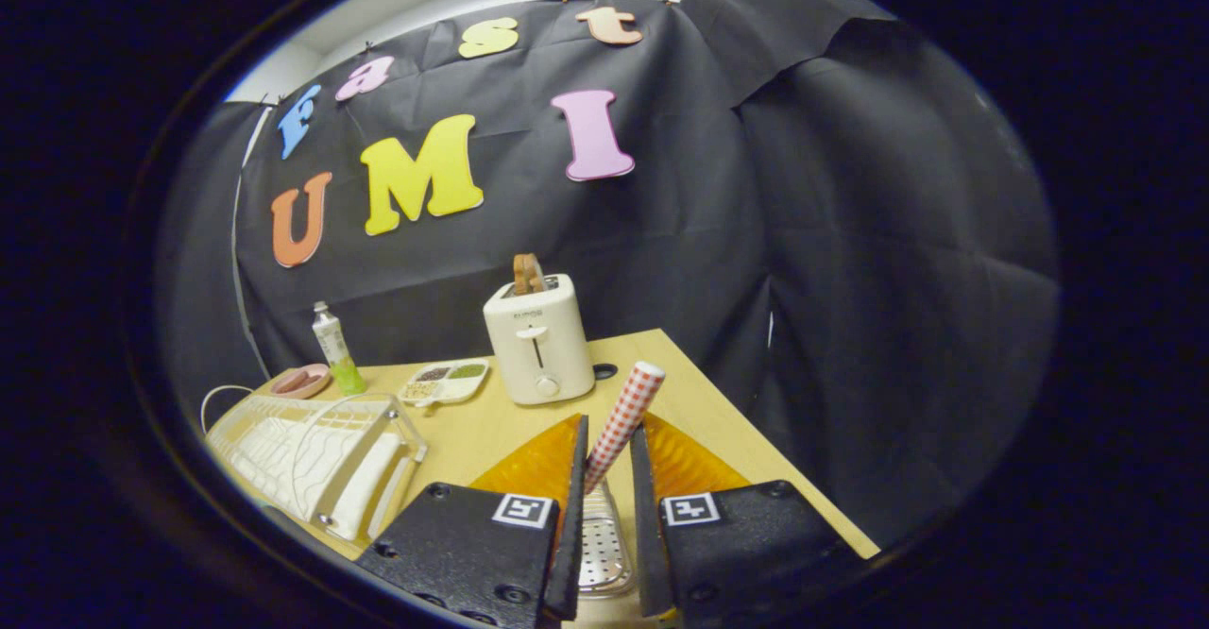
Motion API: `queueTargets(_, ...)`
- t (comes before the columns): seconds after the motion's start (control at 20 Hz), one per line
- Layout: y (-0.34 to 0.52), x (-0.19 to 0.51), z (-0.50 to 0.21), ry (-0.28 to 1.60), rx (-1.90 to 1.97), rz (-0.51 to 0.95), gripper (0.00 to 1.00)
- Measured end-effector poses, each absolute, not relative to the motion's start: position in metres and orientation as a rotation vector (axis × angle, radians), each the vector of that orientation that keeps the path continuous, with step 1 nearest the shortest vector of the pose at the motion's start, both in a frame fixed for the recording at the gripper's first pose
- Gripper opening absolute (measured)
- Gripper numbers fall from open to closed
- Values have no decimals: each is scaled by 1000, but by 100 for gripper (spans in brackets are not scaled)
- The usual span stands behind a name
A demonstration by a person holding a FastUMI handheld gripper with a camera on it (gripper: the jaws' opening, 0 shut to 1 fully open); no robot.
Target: Take the plate from the dish rack, then take the spoon from the basket and place it into the plate.
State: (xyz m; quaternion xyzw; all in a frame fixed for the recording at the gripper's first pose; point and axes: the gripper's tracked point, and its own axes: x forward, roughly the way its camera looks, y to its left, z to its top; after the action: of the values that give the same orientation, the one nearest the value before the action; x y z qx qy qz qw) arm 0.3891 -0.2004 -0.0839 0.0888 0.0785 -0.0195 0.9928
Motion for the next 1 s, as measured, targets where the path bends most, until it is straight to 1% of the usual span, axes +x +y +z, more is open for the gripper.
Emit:
queueTargets(0.15,-194,381,-66,98,143,-75,24)
queueTargets(0.2,-194,377,-59,84,125,-103,20)
queueTargets(0.25,-194,373,-52,73,106,-125,19)
queueTargets(0.6,-181,327,27,-8,132,-176,19)
queueTargets(0.9,-146,265,97,-102,86,-197,19)
queueTargets(1.0,-125,245,112,-110,91,-177,19)
